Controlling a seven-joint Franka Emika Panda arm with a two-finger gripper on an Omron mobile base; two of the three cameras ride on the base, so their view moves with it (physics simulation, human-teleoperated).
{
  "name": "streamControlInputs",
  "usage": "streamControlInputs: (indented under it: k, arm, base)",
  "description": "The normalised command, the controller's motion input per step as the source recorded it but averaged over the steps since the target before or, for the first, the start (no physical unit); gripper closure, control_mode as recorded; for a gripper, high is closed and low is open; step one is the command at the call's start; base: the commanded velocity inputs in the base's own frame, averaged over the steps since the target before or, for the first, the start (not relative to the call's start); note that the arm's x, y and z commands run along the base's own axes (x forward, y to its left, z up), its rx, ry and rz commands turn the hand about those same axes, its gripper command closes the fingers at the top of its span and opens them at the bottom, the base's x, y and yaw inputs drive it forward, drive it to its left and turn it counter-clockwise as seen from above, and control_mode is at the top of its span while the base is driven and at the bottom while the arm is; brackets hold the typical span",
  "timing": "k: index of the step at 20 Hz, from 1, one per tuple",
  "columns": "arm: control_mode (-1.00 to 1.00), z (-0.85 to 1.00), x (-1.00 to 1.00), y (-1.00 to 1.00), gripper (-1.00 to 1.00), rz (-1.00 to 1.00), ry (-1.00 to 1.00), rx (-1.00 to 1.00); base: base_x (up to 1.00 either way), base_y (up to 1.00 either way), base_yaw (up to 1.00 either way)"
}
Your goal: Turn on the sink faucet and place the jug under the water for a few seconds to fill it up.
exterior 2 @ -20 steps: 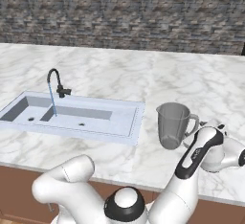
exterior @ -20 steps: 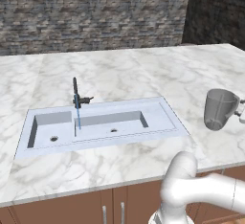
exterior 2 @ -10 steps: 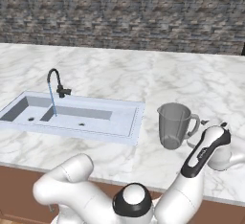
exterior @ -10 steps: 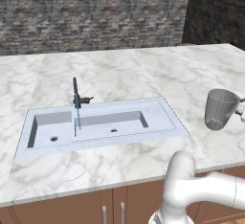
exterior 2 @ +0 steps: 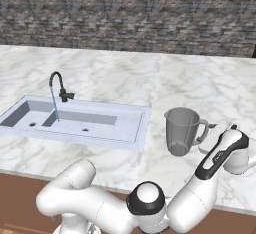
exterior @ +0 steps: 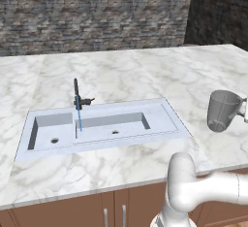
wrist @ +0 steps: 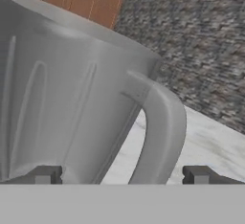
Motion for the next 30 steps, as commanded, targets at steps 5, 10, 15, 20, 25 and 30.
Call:
streamControlInputs:
  k: [5, 10, 15, 20, 25, 30]
  arm:
    - [-1.00, 0.00, -0.06, 0.16, -1.00, 0.18, -0.01, -0.06]
    - [-1.00, 0.00, -0.02, 0.57, -1.00, 0.09, 0.00, -0.10]
    - [-1.00, 0.00, 0.00, 0.44, -1.00, 0.02, 0.02, -0.06]
    - [-1.00, -0.07, 0.35, -0.20, -1.00, 0.02, 0.11, 0.00]
    - [-1.00, -0.09, -0.06, -0.07, -1.00, 0.04, 0.01, 0.00]
    - [-1.00, -0.09, -0.36, 0.00, 1.00, 0.00, 0.00, 0.00]
  base:
    - [0.00, 0.00, 0.00]
    - [0.00, 0.00, 0.00]
    - [0.00, 0.00, 0.00]
    - [0.00, 0.00, 0.00]
    - [0.00, 0.00, 0.00]
    - [0.00, 0.00, 0.00]
